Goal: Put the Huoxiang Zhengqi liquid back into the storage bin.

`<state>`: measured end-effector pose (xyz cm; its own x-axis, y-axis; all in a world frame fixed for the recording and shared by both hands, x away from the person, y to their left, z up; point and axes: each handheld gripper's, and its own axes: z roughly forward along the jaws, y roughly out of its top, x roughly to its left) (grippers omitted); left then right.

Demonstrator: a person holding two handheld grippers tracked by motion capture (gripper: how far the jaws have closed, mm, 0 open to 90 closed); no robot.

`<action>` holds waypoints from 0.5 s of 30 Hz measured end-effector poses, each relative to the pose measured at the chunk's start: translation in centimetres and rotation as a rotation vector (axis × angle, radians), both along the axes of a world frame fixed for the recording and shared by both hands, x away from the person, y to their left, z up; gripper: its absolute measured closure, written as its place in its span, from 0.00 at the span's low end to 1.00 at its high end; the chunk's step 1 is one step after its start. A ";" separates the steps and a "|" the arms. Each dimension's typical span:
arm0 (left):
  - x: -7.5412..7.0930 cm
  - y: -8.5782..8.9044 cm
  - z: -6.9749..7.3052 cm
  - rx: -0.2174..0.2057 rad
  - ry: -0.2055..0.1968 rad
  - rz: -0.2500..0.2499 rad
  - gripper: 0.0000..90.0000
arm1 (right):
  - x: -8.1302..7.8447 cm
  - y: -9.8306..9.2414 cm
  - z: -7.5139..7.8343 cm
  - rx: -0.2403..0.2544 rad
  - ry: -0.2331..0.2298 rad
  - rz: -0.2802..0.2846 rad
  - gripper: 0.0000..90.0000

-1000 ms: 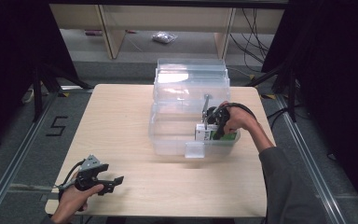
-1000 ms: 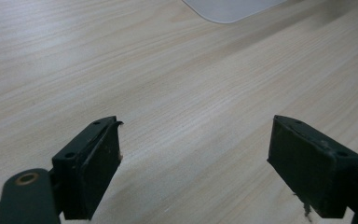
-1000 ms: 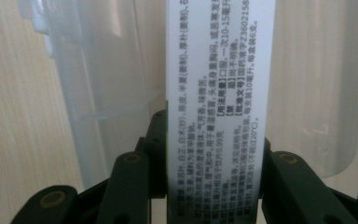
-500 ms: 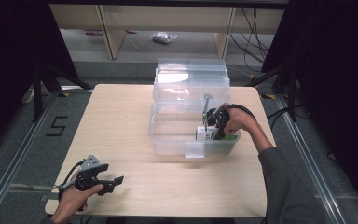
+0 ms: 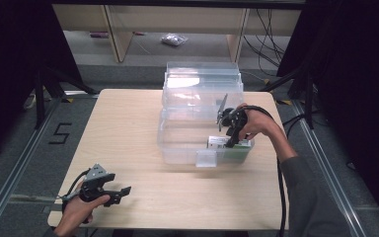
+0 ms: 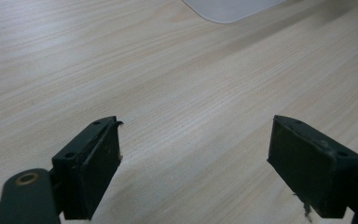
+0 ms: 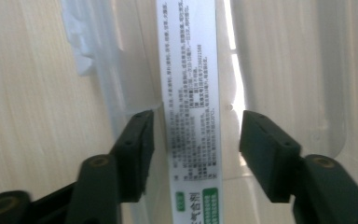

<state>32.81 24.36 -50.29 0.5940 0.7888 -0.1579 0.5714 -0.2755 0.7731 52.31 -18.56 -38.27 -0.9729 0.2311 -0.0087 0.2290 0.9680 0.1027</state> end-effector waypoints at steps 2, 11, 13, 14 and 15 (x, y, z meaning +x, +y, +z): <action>0.0 -0.1 0.0 -0.003 -0.003 0.004 0.18 | 0.1 -0.2 0.6 0.027 -0.018 0.004 0.48; 0.0 0.0 0.0 -0.003 -0.001 0.002 0.18 | -0.6 -0.5 2.4 0.082 -0.050 -0.060 0.41; 0.0 0.0 0.0 -0.001 -0.001 0.001 0.18 | -0.6 -0.7 2.5 0.080 -0.051 -0.091 0.38; 0.0 0.0 0.0 -0.006 0.000 0.004 0.18 | -0.8 -0.7 2.6 0.087 -0.049 -0.122 0.38; 0.0 -0.1 0.0 -0.011 0.000 0.004 0.18 | -0.7 -0.8 2.7 0.109 -0.038 -0.120 0.38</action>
<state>32.82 24.30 -50.32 0.5904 0.7898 -0.1663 0.5726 -0.2647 0.7759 51.59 -19.32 -35.55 -0.9377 0.3472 -0.0137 0.3362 0.9165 0.2168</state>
